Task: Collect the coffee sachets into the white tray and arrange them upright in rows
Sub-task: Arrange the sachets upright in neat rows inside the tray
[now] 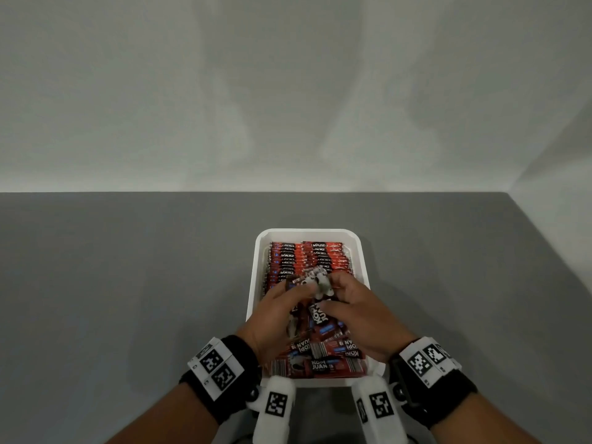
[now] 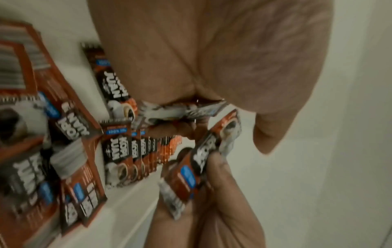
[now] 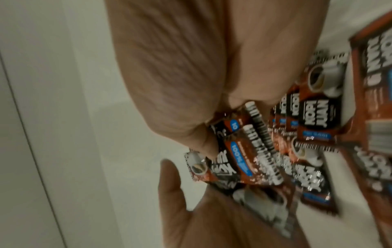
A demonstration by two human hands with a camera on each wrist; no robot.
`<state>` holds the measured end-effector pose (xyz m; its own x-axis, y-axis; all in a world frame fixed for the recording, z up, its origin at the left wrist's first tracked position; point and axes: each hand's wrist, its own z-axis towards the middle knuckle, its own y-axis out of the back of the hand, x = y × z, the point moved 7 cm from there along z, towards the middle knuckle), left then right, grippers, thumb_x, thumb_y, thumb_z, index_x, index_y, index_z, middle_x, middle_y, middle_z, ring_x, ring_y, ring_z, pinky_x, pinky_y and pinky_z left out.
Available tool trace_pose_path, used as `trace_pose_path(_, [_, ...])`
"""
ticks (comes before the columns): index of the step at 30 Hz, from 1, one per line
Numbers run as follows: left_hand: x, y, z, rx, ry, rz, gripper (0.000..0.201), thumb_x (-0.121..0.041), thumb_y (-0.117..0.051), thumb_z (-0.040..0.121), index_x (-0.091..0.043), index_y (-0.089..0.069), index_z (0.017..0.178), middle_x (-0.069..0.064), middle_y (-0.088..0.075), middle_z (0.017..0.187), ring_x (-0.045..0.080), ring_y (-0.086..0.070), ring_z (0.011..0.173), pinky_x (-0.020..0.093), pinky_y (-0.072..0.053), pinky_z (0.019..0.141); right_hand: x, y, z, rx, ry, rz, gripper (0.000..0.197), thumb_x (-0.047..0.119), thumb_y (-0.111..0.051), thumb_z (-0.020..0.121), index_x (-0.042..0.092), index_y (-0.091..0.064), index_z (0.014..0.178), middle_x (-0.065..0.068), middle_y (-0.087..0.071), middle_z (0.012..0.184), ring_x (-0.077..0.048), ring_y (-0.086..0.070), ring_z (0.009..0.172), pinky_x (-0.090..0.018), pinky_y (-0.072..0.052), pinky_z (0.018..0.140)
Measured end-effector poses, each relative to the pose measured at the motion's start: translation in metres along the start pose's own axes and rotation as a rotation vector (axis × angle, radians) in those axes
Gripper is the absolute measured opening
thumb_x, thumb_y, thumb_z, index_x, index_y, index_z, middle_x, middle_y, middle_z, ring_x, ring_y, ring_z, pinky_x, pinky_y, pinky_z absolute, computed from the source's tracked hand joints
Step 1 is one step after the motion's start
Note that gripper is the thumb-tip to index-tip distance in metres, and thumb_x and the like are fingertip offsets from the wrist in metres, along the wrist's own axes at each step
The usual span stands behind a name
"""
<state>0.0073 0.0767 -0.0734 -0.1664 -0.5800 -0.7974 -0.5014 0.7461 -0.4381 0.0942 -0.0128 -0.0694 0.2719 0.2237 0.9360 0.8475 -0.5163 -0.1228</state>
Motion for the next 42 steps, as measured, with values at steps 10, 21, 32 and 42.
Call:
trace_pose_path(10, [-0.019,-0.002,0.002,-0.106,-0.021,-0.111,0.023,-0.004,-0.045,0.105,0.005,-0.064,0.115,0.023,-0.071,0.095,0.026,-0.071,0.071,0.031,-0.058,0.056,0.047,-0.016,-0.003,-0.137,0.352,-0.628,0.082,0.025,-0.086,0.071,0.025,-0.050,0.144,0.008,-0.042,0.143,0.003,-0.048,0.128,-0.015,-0.044,0.105])
trace_pose_path(21, [-0.011,-0.012,0.002,-0.028,0.022,-0.058,0.022,0.008,-0.052,0.093,0.004,-0.067,0.109,0.027,-0.069,0.098,0.038,-0.068,0.086,0.040,-0.058,0.069,0.041,-0.038,0.003,0.158,0.373,-1.042,0.127,0.039,-0.092,0.061,0.029,-0.012,0.159,0.012,-0.020,0.160,-0.003,-0.018,0.147,-0.029,-0.026,0.123])
trace_pose_path(32, [0.014,0.020,-0.014,0.413,0.040,1.495,0.060,-0.047,-0.088,0.068,-0.032,-0.062,0.121,-0.012,-0.070,0.115,0.006,-0.065,0.104,0.028,-0.054,0.097,-0.016,-0.002,-0.017,0.363,-0.093,-1.221,0.058,0.058,-0.082,0.068,0.033,-0.062,0.117,0.014,-0.068,0.108,-0.005,-0.065,0.095,-0.030,-0.058,0.087])
trace_pose_path(42, [0.037,0.028,-0.012,0.401,0.115,1.714,0.088,-0.045,-0.086,0.070,-0.029,-0.043,0.144,-0.004,-0.056,0.141,0.018,-0.057,0.127,0.039,-0.049,0.107,-0.049,-0.009,-0.008,0.403,-0.054,-1.361,0.079,0.061,-0.080,0.063,0.029,-0.054,0.130,0.008,-0.057,0.124,-0.013,-0.054,0.110,-0.033,-0.051,0.097])
